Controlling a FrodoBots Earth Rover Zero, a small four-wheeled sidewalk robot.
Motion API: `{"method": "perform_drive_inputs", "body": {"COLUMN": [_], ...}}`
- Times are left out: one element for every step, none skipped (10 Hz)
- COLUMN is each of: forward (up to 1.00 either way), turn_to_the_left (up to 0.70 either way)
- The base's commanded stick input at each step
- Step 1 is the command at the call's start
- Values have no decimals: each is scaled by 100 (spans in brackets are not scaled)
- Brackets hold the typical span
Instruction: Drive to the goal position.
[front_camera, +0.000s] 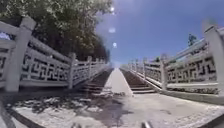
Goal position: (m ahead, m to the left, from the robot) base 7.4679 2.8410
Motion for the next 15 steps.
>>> {"method": "perform_drive_inputs", "body": {"forward": [45, 45, 45, 45, 45, 45, 45, 45, 45, 45, 45, 45, 45, 45, 45], "turn_to_the_left": [0, 0, 0, 0, 0, 0, 0, 0, 0, 0, 0, 0, 0, 0, 0]}}
